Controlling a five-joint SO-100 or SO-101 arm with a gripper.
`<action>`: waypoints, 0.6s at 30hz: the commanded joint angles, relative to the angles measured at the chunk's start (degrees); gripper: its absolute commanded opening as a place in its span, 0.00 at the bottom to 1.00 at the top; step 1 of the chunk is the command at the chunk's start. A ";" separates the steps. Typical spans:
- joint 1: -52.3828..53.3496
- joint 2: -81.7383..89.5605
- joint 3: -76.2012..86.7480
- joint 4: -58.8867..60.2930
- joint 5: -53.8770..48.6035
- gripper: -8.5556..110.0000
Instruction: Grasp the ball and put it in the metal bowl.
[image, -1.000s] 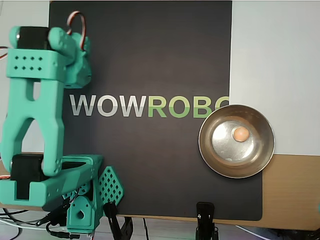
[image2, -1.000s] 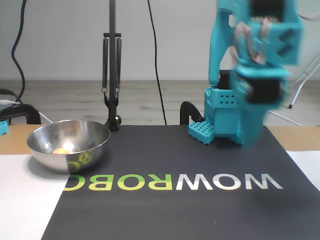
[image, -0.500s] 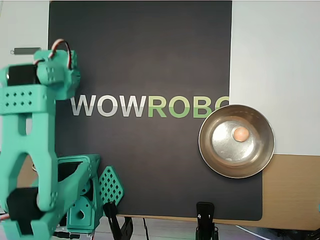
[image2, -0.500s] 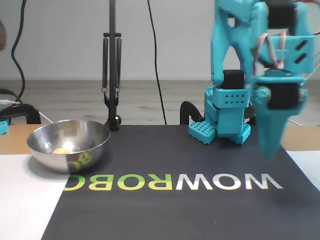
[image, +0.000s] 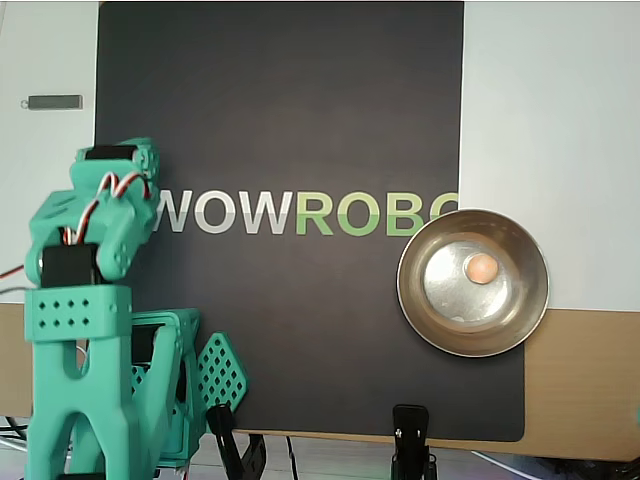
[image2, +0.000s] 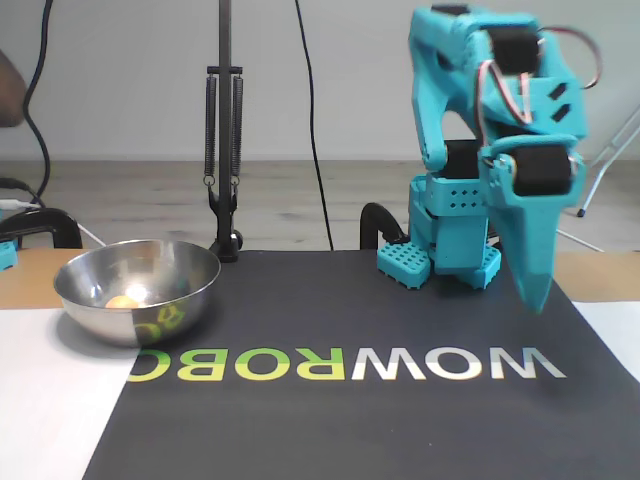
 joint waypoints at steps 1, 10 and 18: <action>0.18 8.35 5.19 -3.78 -0.18 0.07; 2.99 29.27 20.74 -12.48 -0.26 0.07; 3.60 44.12 32.34 -16.88 -0.35 0.07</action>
